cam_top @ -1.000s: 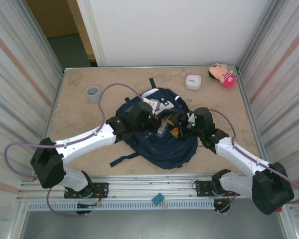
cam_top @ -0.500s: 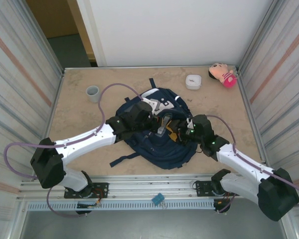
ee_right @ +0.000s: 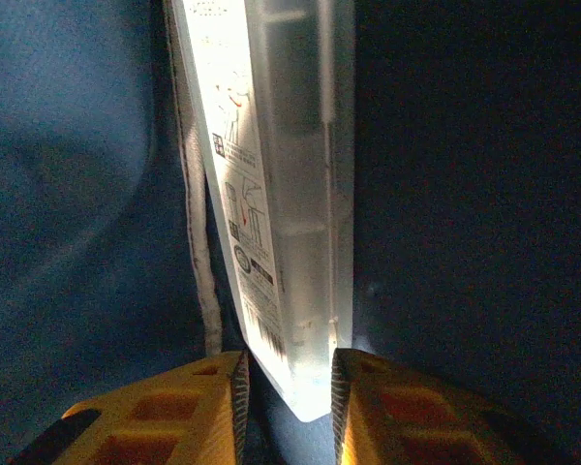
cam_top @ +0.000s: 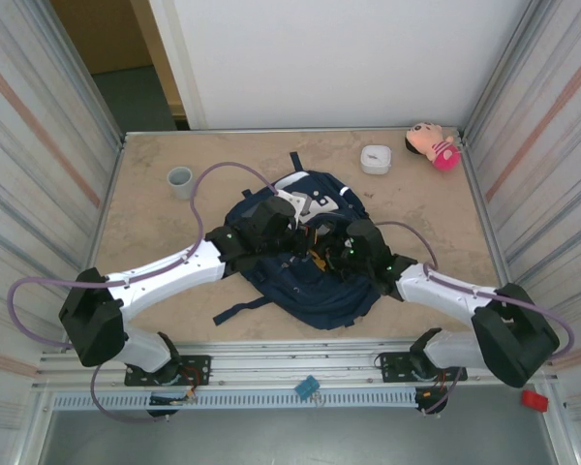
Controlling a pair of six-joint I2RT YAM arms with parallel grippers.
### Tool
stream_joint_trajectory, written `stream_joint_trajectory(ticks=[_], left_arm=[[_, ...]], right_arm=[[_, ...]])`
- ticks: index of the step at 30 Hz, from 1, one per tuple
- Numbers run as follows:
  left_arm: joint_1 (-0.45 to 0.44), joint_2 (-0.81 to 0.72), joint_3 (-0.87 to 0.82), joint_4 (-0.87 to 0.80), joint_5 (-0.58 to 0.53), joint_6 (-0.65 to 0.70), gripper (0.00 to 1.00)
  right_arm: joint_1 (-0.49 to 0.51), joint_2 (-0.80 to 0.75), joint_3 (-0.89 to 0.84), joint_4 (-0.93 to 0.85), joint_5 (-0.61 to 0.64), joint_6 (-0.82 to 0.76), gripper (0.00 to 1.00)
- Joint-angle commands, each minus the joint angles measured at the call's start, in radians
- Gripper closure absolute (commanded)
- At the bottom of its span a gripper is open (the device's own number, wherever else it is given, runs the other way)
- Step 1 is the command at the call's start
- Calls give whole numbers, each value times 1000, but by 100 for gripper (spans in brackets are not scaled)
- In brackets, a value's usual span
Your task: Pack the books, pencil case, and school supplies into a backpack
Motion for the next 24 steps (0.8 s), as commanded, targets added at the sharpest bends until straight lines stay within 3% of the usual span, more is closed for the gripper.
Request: stream_joint_trajectory(ticks=[1, 7, 15, 20, 24], left_arm=[[8, -55, 13, 153, 8, -15, 100], [7, -64, 4, 131, -27, -11, 100], [13, -62, -19, 126, -55, -8, 100], [19, -47, -18, 122, -50, -8, 100], [19, -42, -28, 135, -50, -20, 100]], right_arm=[[7, 52, 46, 64, 7, 3, 71], [-4, 69, 74, 69, -20, -24, 71], [-35, -149, 43, -191, -72, -167, 55], [-156, -351, 51, -349, -194, -347, 42], [-286, -416, 44, -272, -321, -315, 25]])
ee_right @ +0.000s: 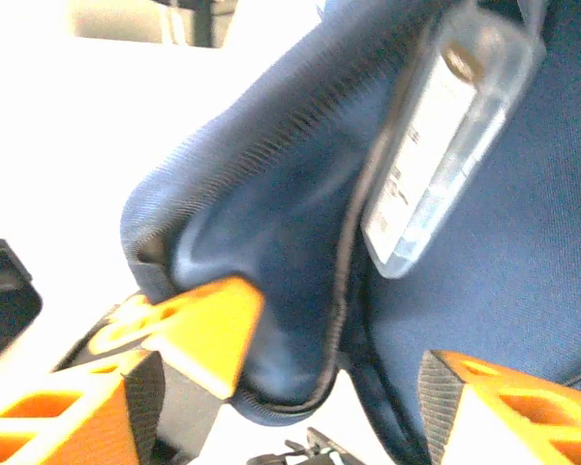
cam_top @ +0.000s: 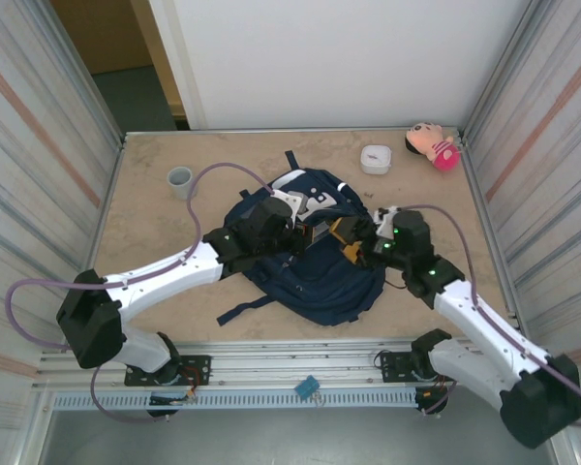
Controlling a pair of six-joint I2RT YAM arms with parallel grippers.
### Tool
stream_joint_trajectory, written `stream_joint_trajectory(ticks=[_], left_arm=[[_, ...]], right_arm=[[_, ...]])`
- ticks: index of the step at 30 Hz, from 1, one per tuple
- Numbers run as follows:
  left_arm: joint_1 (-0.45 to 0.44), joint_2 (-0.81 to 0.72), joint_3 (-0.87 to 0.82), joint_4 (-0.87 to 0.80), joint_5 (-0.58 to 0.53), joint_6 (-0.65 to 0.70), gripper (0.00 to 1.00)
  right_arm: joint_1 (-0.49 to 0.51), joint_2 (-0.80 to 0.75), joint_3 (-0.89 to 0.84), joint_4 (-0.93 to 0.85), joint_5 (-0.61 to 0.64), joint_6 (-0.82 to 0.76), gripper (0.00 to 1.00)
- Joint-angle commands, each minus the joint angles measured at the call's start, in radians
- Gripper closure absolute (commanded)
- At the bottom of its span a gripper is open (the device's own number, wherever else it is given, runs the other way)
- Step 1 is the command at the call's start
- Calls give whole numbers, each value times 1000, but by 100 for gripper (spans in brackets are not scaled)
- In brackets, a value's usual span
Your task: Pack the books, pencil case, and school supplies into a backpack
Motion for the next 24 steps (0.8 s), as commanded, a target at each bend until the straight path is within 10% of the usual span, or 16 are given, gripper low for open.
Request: stream_joint_trajectory(ticks=[1, 5, 12, 24], left_arm=[[11, -26, 1, 108, -24, -17, 100], [10, -22, -3, 129, 15, 2, 93], [13, -62, -42, 154, 68, 18, 42], [84, -261, -285, 88, 147, 206, 35]], right_arm=[[-70, -24, 2, 38, -131, -15, 22], [-83, 41, 36, 165, -169, 59, 12], [-84, 193, 64, 183, -181, 122, 9], [-110, 188, 104, -228, -139, -84, 25]])
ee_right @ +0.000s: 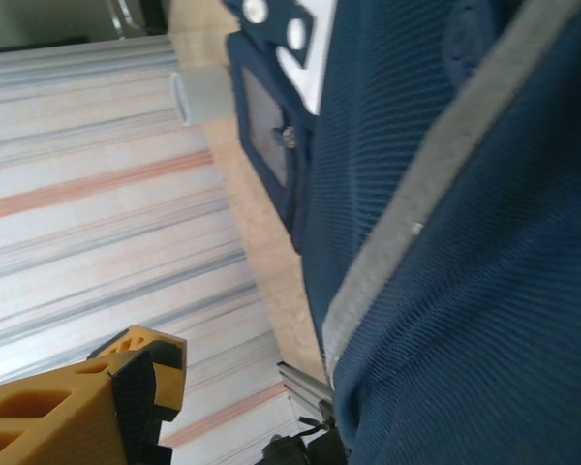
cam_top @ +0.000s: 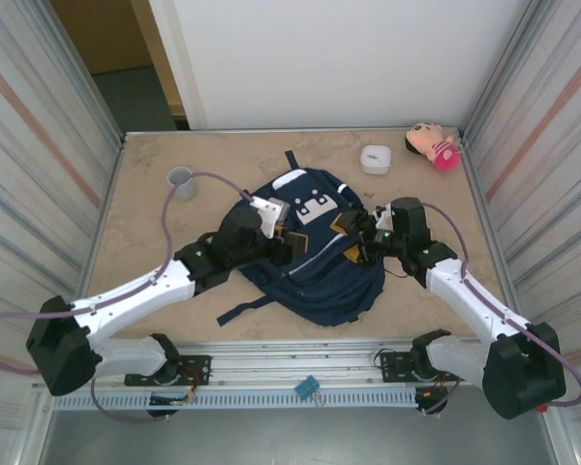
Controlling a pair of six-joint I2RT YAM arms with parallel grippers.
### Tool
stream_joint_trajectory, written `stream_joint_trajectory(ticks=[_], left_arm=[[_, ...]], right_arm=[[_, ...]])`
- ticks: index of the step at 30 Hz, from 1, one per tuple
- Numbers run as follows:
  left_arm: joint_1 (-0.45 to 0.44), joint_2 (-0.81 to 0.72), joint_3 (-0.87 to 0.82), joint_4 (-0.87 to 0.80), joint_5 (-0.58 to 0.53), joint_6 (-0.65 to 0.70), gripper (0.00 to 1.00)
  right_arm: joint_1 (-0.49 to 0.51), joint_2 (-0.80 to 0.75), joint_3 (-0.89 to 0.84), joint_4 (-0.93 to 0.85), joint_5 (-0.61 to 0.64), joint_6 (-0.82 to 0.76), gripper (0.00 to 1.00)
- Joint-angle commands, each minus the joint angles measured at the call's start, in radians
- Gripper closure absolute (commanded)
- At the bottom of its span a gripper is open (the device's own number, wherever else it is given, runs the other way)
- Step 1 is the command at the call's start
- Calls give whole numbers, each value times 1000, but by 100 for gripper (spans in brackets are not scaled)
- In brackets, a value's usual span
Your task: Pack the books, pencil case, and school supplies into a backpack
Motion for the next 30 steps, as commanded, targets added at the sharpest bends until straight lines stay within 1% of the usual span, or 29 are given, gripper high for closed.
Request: stream_joint_trajectory(ticks=[1, 4, 8, 10, 11, 13, 16, 21, 23, 26, 27, 28, 30], left_arm=[[36, -44, -92, -13, 75, 92, 34], [58, -48, -165, 22, 163, 105, 32], [59, -13, -240, 89, 302, 153, 30], [59, 2, -268, 119, 331, 181, 30], [59, 4, -289, 141, 340, 195, 30], [59, 3, -315, 175, 350, 233, 30], [60, -13, -349, 206, 321, 300, 30], [46, 1, -351, 186, 222, 490, 31], [39, 26, -332, 157, 197, 557, 31], [37, 50, -322, 147, 207, 614, 31], [36, 53, -323, 151, 213, 625, 33], [35, 51, -327, 161, 213, 626, 37], [35, 34, -340, 186, 215, 622, 46]], right_arm=[[-15, -27, 31, -170, 14, -95, 24], [-29, -47, -1, -179, 0, -96, 24], [-37, -60, -20, -182, -8, -96, 26], [-39, -59, -17, -180, -15, -95, 27], [-40, -57, -13, -180, -15, -133, 27], [-40, -52, -6, -181, -18, -139, 27], [-41, -48, -2, -184, -22, -145, 27], [-40, -46, 0, -179, -27, -146, 27], [-40, -48, 3, -159, -38, -136, 29], [-40, -56, 11, -106, -56, -115, 35], [-40, -57, 18, -90, -63, -115, 37], [-40, -57, 26, -82, -66, -81, 39], [-40, -55, 45, -76, -68, -78, 41]])
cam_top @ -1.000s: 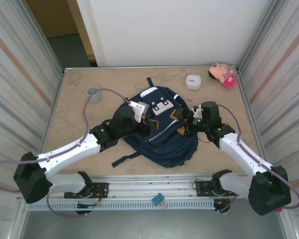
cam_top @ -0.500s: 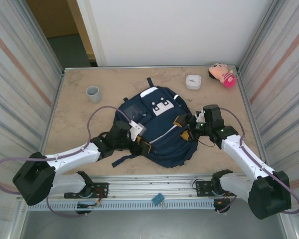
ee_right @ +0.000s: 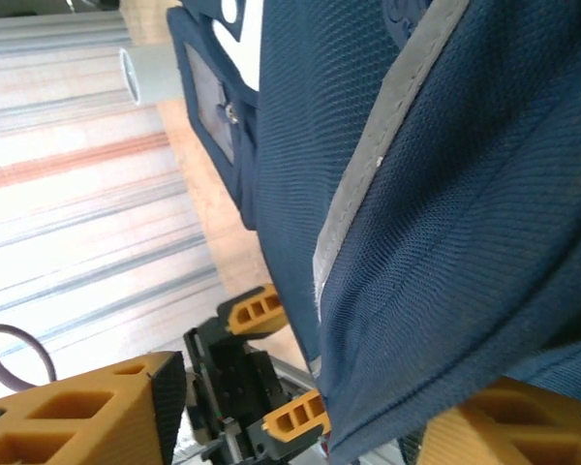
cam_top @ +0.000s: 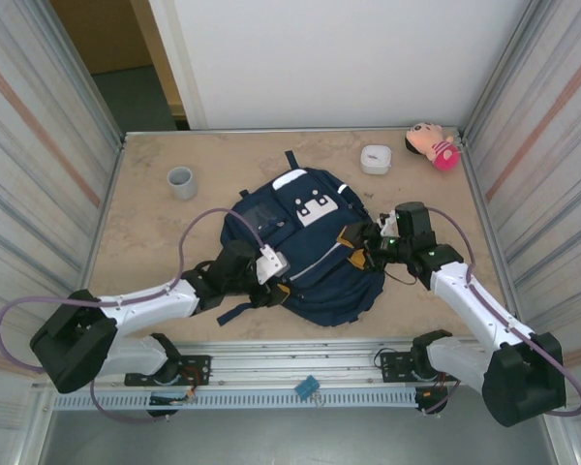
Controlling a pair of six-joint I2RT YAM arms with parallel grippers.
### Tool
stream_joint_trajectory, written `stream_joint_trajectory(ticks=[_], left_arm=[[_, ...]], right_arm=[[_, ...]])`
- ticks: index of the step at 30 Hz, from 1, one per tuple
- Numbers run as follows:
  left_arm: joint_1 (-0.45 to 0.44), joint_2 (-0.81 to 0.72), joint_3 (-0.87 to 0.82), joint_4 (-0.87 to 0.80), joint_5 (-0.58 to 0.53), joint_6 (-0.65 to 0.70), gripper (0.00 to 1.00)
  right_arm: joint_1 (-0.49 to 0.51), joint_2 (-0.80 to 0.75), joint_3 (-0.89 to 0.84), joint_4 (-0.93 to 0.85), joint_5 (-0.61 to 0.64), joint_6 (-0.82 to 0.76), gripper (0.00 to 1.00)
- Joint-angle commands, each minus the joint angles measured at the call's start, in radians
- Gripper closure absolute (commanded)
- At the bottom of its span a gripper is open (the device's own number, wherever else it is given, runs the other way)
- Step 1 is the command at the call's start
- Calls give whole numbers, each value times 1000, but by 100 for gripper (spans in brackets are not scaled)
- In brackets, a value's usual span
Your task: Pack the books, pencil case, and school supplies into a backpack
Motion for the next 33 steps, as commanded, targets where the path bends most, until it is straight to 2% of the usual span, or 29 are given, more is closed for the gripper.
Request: stream_joint_trajectory(ticks=[1, 6, 10, 13, 16, 18, 22, 25, 27, 31, 33], left_arm=[[-7, -24, -6, 40, -6, 57, 51], [-7, -77, -55, 105, -15, 26, 64], [-7, -90, -70, 116, -11, 2, 83], [-7, -91, -81, 139, -18, -17, 91], [-8, -85, -86, 160, -21, -30, 93], [-9, -73, -84, 167, -18, -35, 91], [-14, -49, -79, 172, -13, -28, 67], [-17, -27, -80, 189, -18, -30, 64], [-17, -10, -78, 205, -22, -35, 67], [-18, -2, -66, 200, -9, -50, 89], [-18, -19, -57, 176, 1, -84, 96]], right_arm=[[-7, -10, 57, 54, -33, 26, 42], [-7, -1, 70, 108, -49, 48, 44], [-8, 7, 65, 188, -83, 81, 45], [-10, 13, 57, 253, -102, 112, 45], [-13, 18, 58, 250, -103, 109, 45], [-13, 22, 58, 251, -104, 109, 45], [-13, 31, 64, 252, -110, 110, 45], [-13, 36, 75, 254, -114, 112, 45], [-14, 36, 81, 260, -119, 113, 45], [-15, 41, 100, 230, -123, 82, 45], [-26, 37, 119, 146, -114, 23, 44]])
